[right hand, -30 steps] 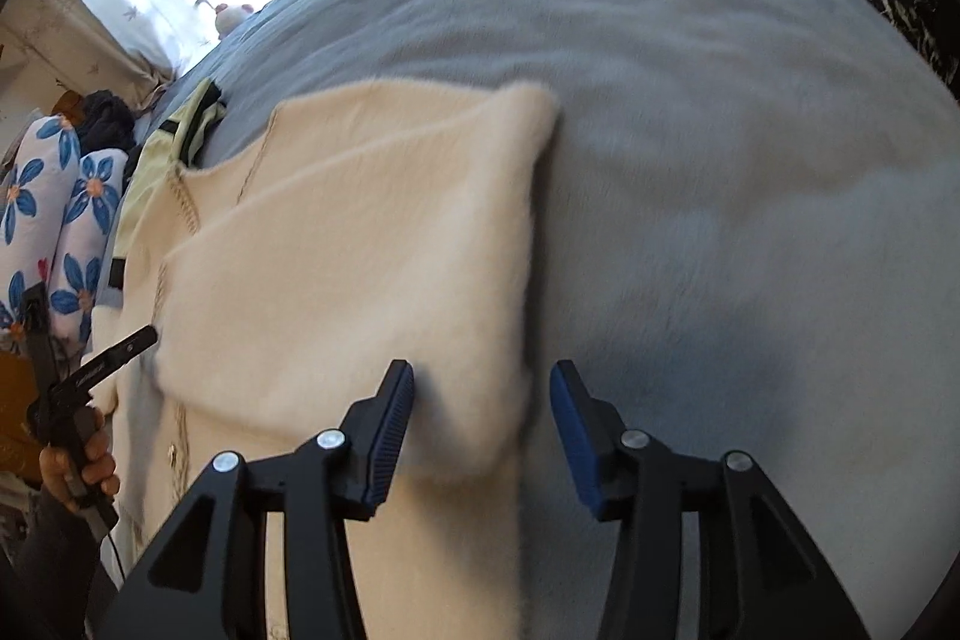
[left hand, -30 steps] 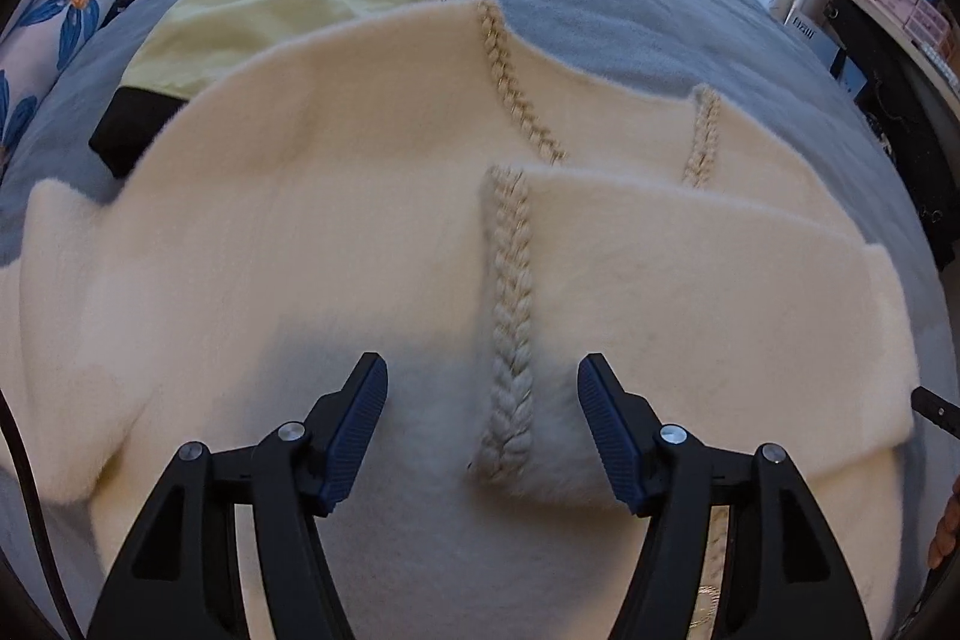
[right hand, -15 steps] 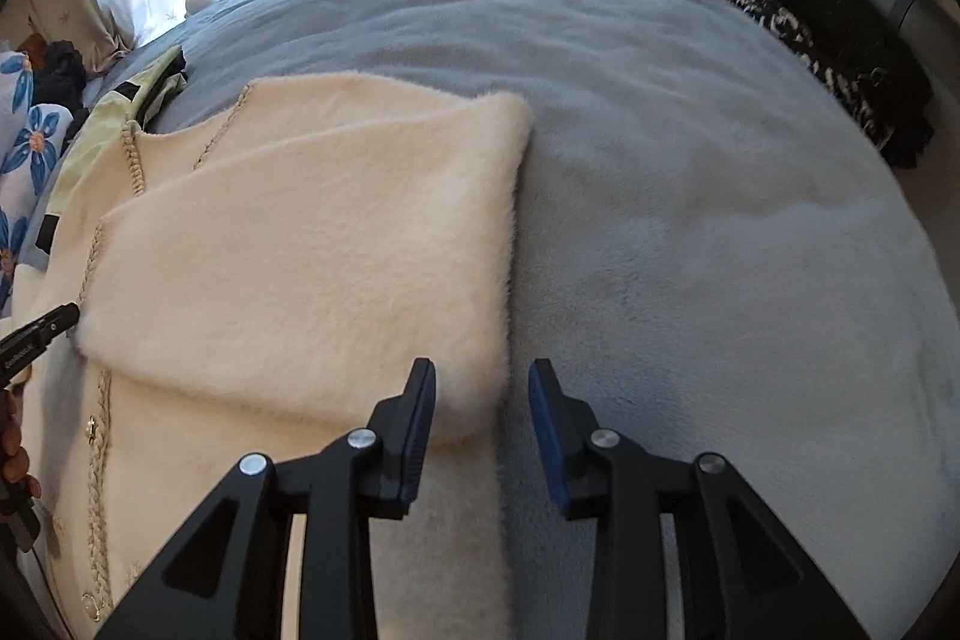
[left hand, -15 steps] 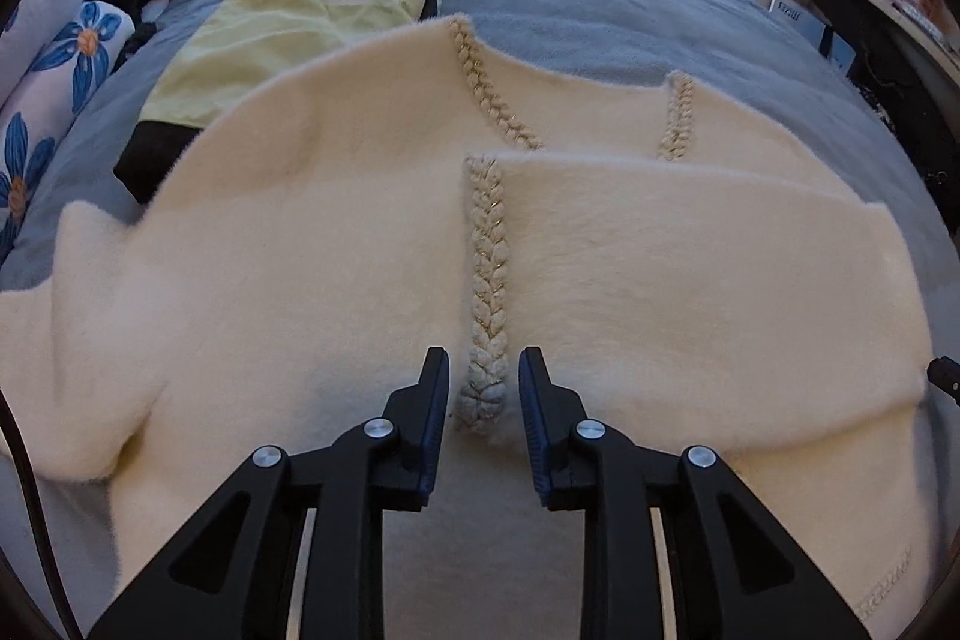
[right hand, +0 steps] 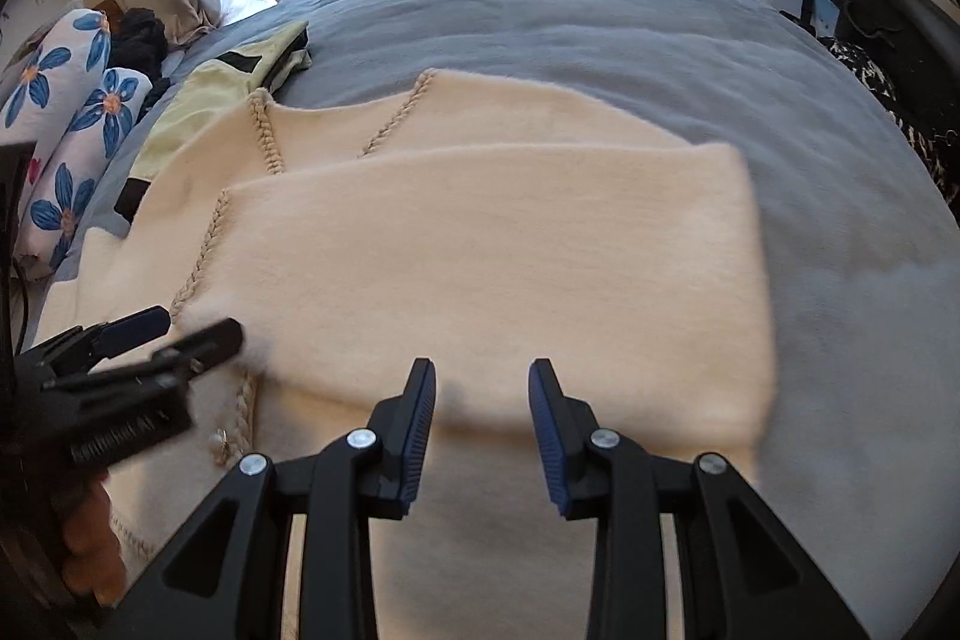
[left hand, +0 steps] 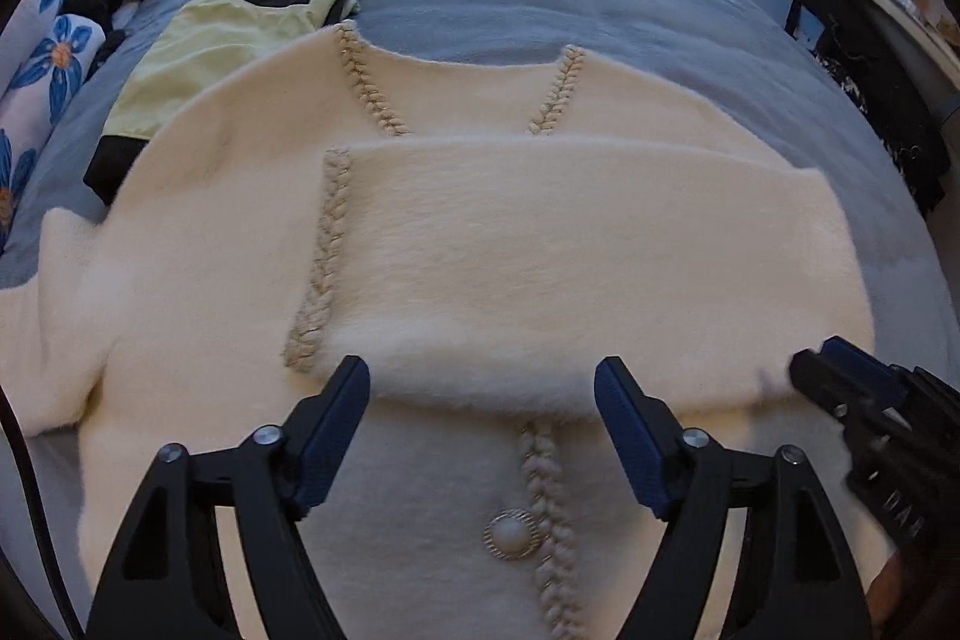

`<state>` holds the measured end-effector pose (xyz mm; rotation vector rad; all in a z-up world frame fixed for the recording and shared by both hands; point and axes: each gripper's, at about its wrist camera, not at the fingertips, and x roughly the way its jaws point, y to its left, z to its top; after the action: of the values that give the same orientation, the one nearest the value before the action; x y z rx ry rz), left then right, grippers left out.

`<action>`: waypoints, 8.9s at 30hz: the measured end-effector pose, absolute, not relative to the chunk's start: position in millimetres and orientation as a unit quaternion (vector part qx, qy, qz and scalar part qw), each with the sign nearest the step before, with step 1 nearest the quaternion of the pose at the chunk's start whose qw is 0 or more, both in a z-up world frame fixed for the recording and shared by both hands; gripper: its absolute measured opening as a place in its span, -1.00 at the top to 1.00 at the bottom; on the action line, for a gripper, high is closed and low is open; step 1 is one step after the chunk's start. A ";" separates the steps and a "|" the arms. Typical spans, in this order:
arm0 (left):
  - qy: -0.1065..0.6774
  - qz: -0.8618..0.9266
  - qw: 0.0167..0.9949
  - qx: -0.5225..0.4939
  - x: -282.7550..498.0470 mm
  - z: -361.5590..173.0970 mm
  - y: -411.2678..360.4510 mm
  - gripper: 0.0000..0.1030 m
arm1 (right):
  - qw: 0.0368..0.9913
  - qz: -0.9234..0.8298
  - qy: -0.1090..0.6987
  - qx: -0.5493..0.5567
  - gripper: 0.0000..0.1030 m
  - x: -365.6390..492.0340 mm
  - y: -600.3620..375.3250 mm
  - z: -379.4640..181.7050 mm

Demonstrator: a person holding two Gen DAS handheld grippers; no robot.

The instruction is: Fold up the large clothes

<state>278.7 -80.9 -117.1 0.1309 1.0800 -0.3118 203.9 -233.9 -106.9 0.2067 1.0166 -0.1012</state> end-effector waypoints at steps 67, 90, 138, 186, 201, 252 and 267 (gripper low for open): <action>0.481 -0.109 0.869 -0.046 145.3 -51.0 85.8 -0.91 | 0.842 -0.089 0.519 0.118 -0.29 99.6 -159.4 -76.5; 0.487 -0.007 0.865 -0.119 168.3 -67.8 278.6 -0.91 | 0.876 0.031 0.480 -0.016 -0.30 151.4 32.8 -43.3; 0.373 -0.150 0.913 -0.068 258.5 -15.3 169.7 0.86 | 0.865 -0.047 0.489 0.099 -0.30 175.5 -46.3 -78.2; 0.516 -0.087 0.844 -0.115 182.6 -124.5 194.5 -0.28 | 0.835 0.020 0.526 0.159 0.64 256.7 -102.2 -113.9; 0.509 -0.100 0.851 -0.077 185.4 -118.8 180.5 -0.28 | 0.853 -0.140 0.496 0.087 0.10 229.6 -203.3 -77.0; 0.455 -0.066 0.888 -0.028 302.5 -95.4 162.5 -0.50 | 0.871 -0.018 0.477 0.118 0.30 269.3 -140.5 -109.8; 0.499 -0.081 0.863 0.012 301.6 -149.2 133.7 -0.50 | 0.873 -0.063 0.483 0.024 0.32 256.8 -148.9 -129.2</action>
<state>301.6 133.7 -149.2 0.0246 1.0464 -0.1700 256.8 -148.9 -129.2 0.0492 1.0097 -0.1320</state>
